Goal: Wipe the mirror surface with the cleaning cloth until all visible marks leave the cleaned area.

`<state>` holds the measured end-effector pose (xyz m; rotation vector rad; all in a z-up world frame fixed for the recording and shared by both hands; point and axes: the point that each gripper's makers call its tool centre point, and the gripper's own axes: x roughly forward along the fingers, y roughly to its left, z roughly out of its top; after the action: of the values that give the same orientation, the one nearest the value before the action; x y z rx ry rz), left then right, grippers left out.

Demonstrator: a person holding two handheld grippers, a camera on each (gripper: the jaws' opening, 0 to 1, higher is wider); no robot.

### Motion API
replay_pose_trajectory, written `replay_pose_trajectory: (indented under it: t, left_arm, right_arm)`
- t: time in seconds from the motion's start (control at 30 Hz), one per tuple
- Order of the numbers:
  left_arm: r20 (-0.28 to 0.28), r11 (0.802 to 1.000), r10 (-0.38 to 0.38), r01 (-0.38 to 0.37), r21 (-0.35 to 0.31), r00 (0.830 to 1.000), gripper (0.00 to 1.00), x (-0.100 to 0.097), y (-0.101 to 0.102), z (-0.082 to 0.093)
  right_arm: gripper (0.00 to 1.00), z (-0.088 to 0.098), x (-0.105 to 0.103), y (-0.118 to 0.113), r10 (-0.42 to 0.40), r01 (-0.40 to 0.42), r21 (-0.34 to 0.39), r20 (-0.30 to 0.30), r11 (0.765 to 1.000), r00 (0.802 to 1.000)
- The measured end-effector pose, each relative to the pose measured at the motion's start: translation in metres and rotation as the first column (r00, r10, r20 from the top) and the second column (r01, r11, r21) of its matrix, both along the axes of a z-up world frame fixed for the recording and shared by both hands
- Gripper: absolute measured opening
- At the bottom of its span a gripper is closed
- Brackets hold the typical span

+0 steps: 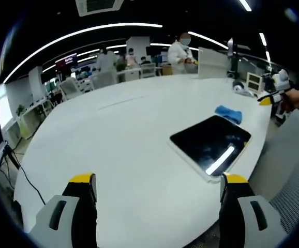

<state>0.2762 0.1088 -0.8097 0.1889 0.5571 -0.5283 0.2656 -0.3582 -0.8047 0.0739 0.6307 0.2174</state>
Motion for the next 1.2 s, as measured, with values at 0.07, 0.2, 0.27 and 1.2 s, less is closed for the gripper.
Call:
replay_pose_trajectory:
  t: [0.07,0.2,0.27,1.2]
  left_arm:
    - [-0.009,1.000,-0.010,0.010,0.007,1.000,1.00,-0.002,-0.001,-0.001]
    - [-0.003,1.000,-0.011,0.011,0.004,1.000,1.00,-0.002,-0.001,0.000]
    - [-0.002,1.000,0.022,-0.022,-0.010,1.000,1.00,0.000,0.005,0.001]
    - [-0.017,0.995,0.023,-0.025,-0.095,1.000,1.00,-0.001,-0.004,0.005]
  right_arm:
    - [0.95,0.001,-0.001,-0.002,-0.018,0.018,0.017,0.007,1.000,1.000]
    - [0.95,-0.006,-0.004,-0.002,-0.022,0.022,0.013,0.000,1.000,1.000]
    - [0.94,-0.009,-0.006,-0.002,-0.038,0.038,0.022,-0.018,0.999,0.999]
    - [0.98,0.005,-0.006,0.023,0.081,-0.081,-0.103,-0.008,0.991,0.997]
